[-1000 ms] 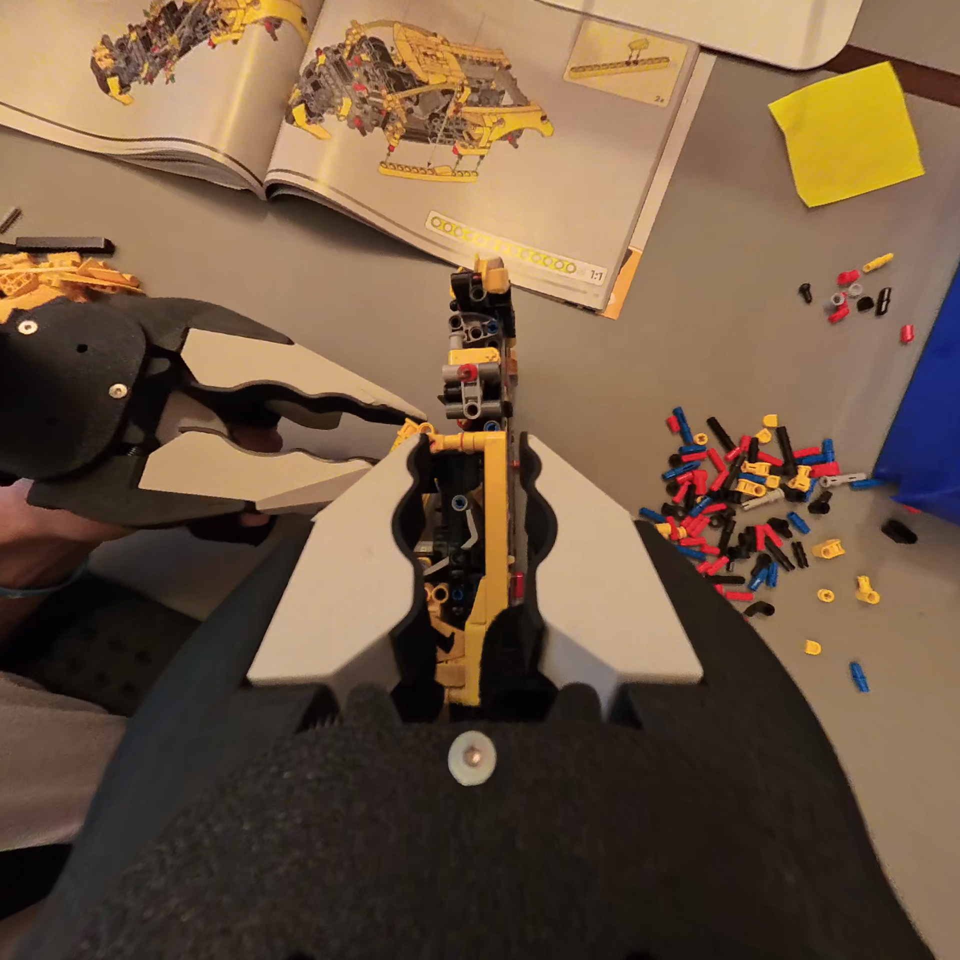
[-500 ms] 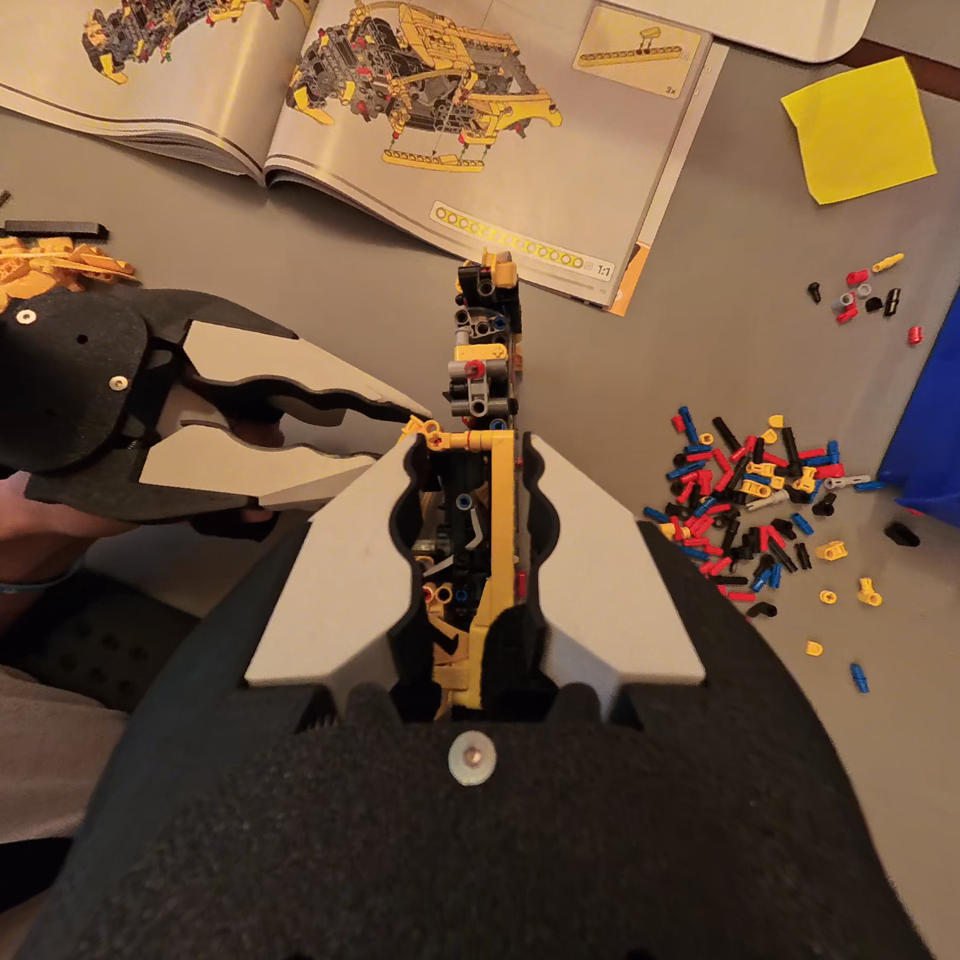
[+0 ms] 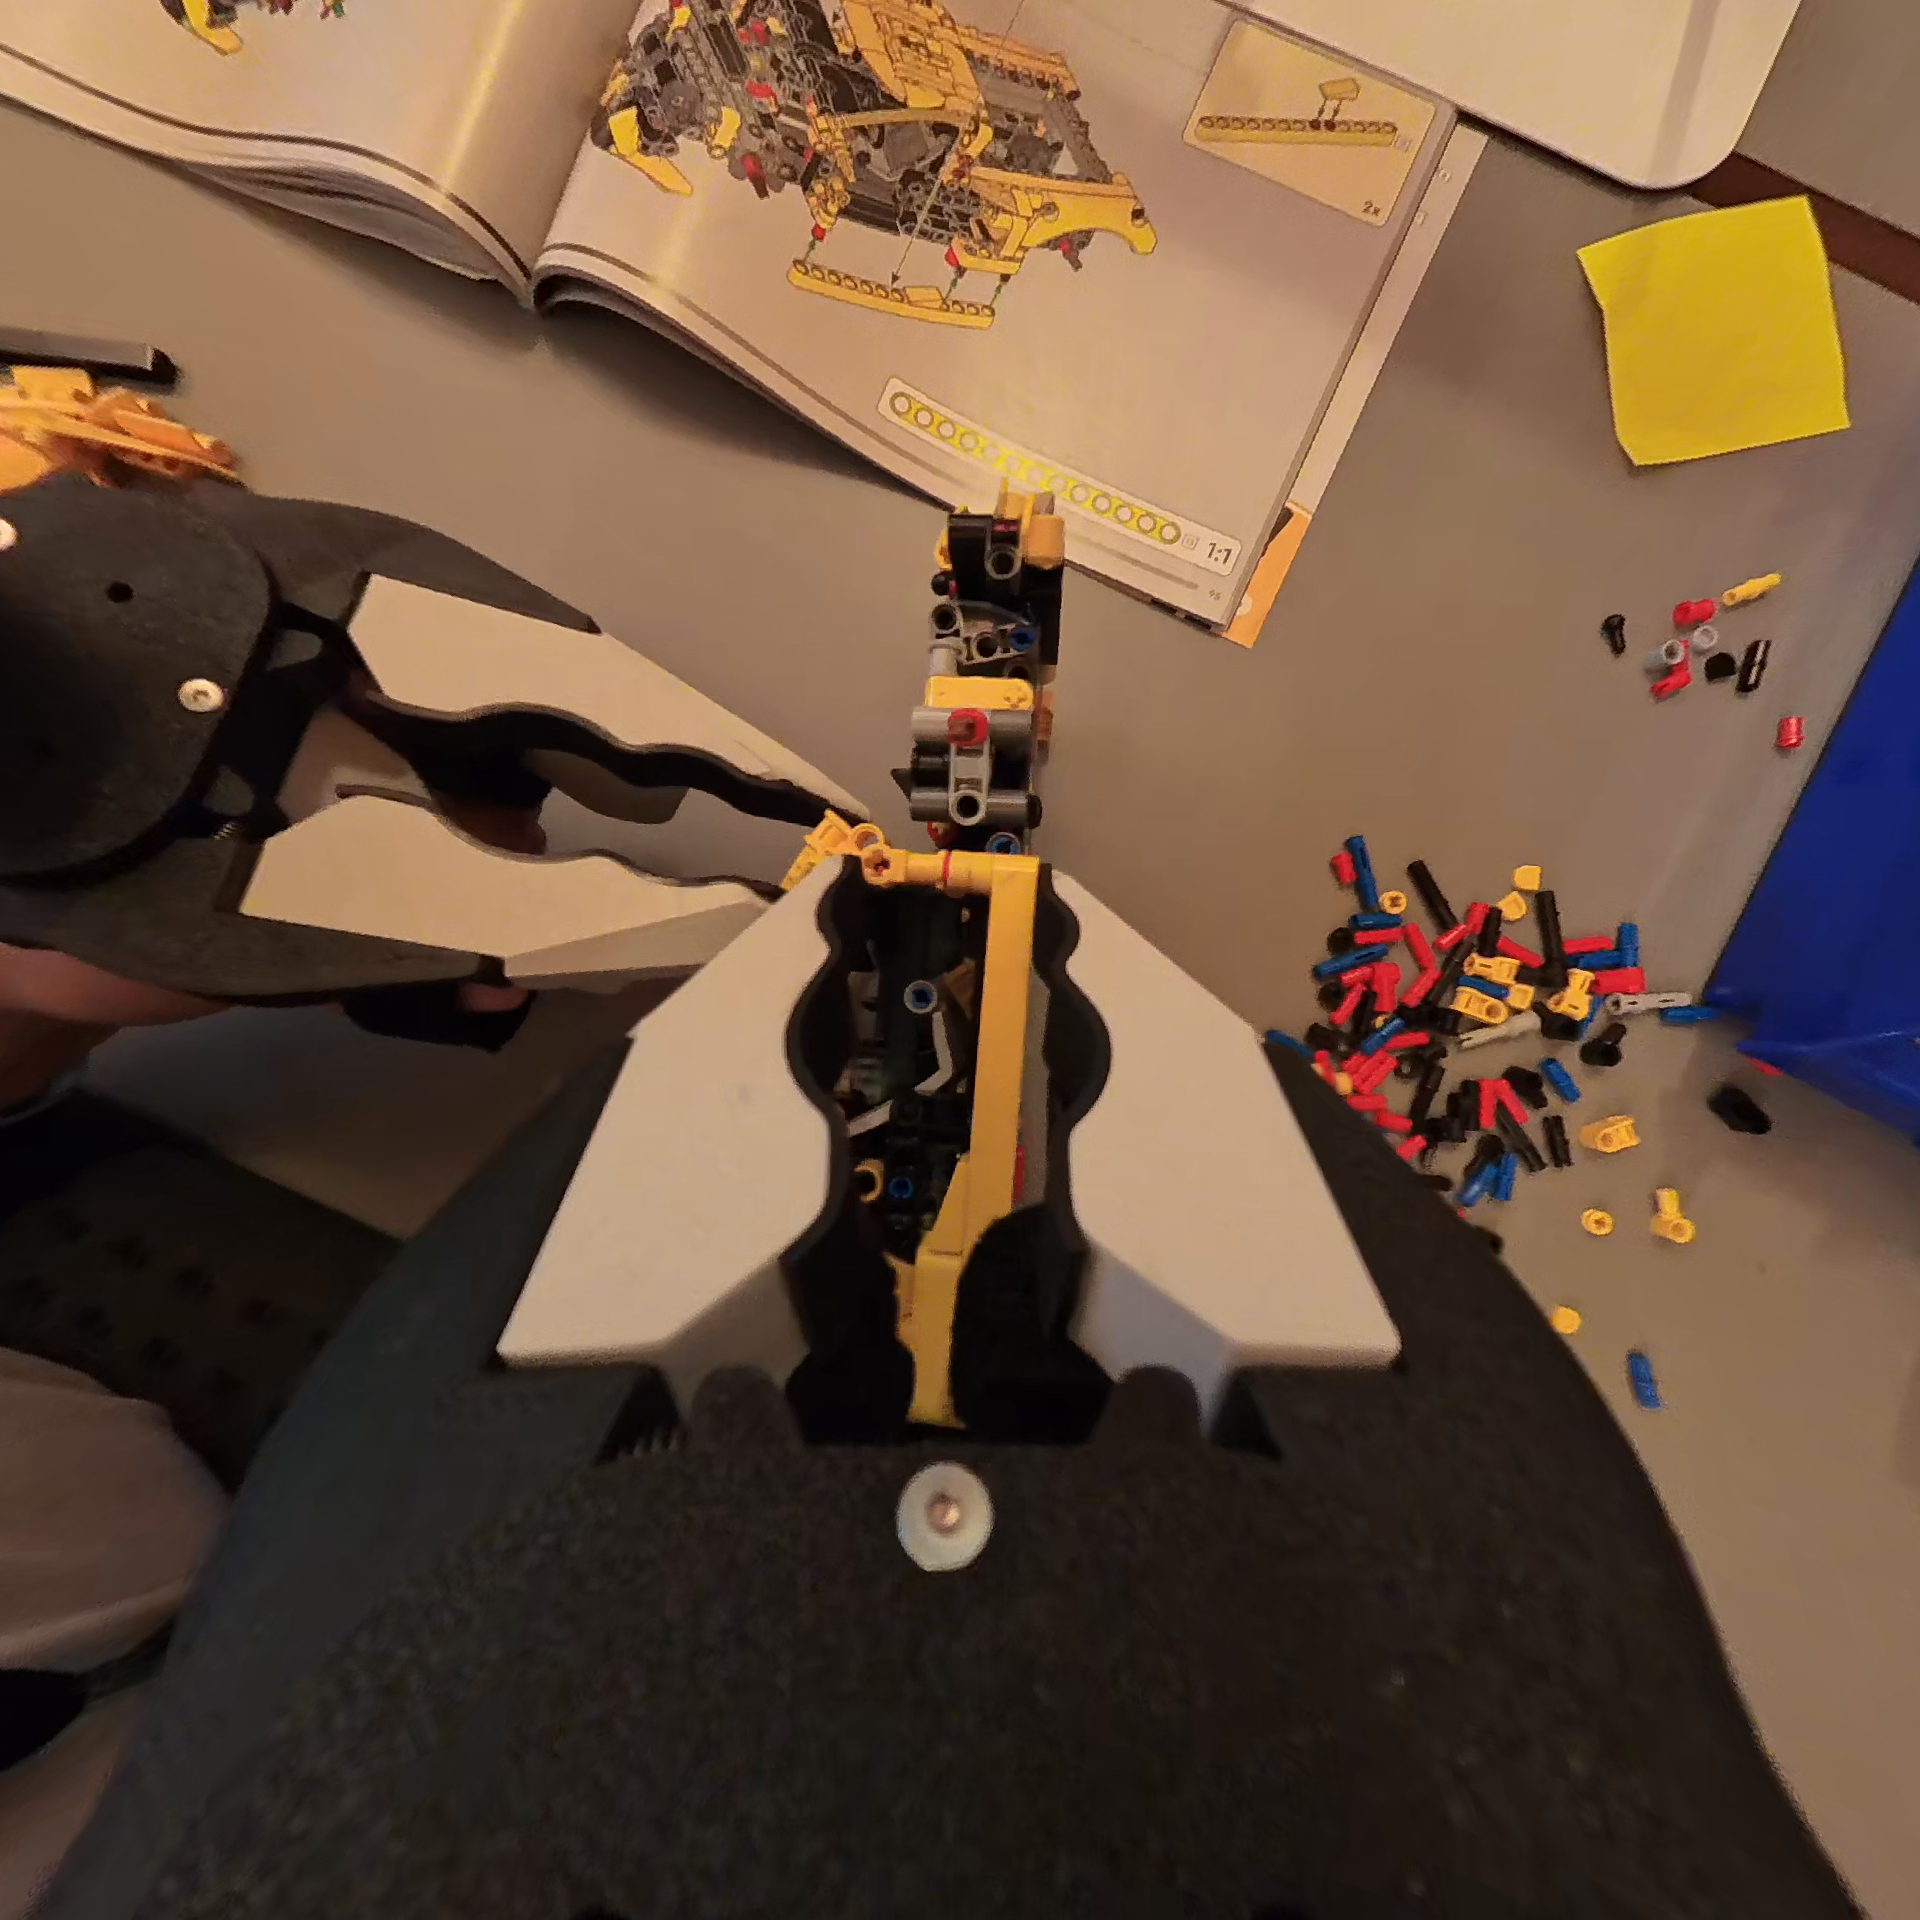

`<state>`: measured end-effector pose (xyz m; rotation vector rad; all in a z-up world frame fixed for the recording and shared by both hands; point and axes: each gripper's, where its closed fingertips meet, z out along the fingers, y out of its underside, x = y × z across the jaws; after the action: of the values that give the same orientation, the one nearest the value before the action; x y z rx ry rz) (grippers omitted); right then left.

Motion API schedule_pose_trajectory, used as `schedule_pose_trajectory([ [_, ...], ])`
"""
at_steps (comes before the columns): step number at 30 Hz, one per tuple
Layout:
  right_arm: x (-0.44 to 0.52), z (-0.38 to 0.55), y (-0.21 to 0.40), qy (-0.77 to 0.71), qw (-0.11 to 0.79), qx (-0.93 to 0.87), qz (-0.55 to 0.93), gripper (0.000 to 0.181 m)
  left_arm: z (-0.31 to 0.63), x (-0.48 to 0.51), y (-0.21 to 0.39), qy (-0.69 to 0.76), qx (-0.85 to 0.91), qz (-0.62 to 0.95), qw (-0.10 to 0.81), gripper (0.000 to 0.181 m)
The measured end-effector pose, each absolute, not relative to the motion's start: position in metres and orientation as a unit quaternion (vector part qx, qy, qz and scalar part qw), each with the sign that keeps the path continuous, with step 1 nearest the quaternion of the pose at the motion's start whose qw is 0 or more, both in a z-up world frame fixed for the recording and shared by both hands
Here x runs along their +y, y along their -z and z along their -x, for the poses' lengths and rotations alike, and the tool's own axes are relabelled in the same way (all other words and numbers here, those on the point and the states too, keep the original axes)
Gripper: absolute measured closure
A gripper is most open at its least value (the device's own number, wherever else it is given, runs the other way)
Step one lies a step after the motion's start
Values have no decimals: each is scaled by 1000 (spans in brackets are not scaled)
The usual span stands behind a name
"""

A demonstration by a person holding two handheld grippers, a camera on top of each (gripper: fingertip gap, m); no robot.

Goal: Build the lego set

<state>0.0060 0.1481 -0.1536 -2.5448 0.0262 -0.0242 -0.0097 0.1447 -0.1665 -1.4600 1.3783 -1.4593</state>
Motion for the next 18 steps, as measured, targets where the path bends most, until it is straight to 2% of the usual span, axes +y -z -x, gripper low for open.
schedule_pose_trajectory([
  [9, 147, -6, 154, 9, 290, -10, 957, 152, 9, 146, 166, 554, 525, 558, 326, 164],
  [17, 148, -8, 153, -18, 318, 48, 947, 150, 8, 145, 166, 555, 522, 559, 327, 164],
  [18, 147, -8, 152, -17, 321, 44, 946, 145, 8, 145, 166, 558, 520, 560, 323, 164],
])
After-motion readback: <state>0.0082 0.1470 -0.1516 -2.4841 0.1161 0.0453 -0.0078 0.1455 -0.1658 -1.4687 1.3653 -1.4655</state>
